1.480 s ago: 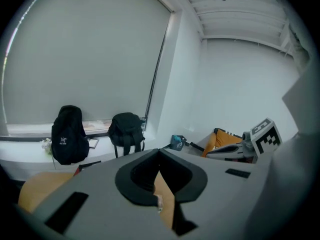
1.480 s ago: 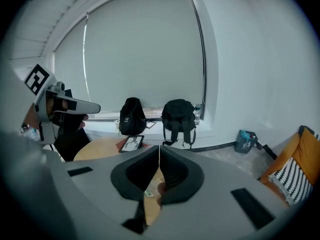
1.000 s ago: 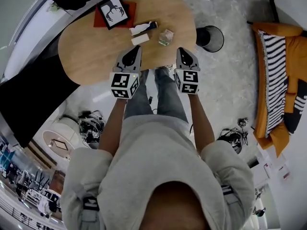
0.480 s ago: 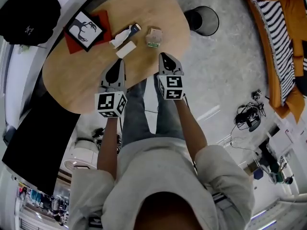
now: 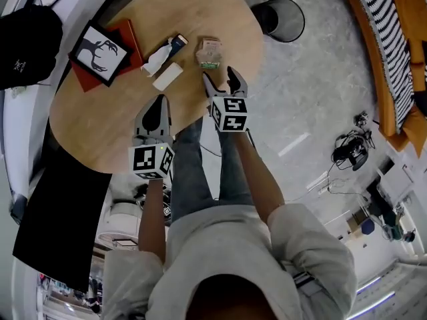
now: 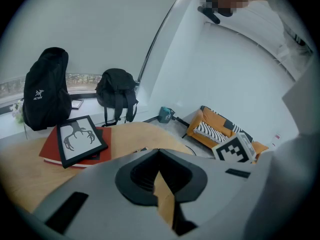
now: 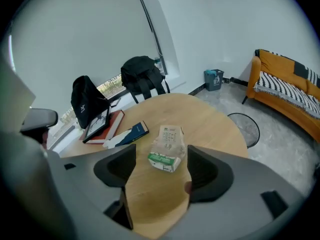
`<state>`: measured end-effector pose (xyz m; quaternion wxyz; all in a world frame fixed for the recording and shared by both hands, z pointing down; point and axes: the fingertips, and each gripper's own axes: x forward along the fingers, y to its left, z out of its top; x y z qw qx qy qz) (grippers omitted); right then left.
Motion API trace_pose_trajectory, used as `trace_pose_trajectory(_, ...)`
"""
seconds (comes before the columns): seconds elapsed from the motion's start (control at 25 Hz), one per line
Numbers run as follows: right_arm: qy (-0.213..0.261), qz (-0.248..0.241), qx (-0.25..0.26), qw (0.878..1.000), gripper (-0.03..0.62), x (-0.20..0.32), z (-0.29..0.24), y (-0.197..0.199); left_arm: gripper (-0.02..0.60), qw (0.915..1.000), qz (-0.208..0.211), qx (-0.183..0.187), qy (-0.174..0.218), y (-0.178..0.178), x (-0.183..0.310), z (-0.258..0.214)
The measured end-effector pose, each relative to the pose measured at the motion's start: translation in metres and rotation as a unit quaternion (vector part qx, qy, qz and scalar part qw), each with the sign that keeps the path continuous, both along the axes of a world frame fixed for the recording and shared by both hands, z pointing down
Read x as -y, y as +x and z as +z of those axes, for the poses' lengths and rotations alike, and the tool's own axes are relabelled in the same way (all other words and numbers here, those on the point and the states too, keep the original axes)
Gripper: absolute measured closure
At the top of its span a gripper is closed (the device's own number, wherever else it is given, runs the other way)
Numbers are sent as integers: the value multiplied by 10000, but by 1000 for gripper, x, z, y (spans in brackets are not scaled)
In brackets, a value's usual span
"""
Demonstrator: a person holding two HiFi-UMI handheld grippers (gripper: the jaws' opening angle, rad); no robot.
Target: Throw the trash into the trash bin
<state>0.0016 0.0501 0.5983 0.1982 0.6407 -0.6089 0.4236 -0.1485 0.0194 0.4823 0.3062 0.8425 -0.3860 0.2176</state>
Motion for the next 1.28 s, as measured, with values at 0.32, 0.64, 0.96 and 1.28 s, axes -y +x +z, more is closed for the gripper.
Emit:
trace_pose_trajectory(0.32, -386, 74, -215, 9990, 281, 54, 37, 11, 563, 9999, -100, 3, -94, -10, 2, 5)
trace_pose_trajectory(0.64, -837, 154, -418, 9955, 283, 81, 60, 21, 563, 9998, -180, 27, -84, -15, 11, 4)
trace_pose_trajectory(0.96, -780, 5, -395, 9962, 295, 82, 62, 21, 563, 9999, -146, 37, -51, -14, 13, 1)
trace_pose_trajectory(1.28, 196, 60, -219, 9995, 298, 65, 2, 34, 563, 9999, 156, -6, 70, 22, 14, -7)
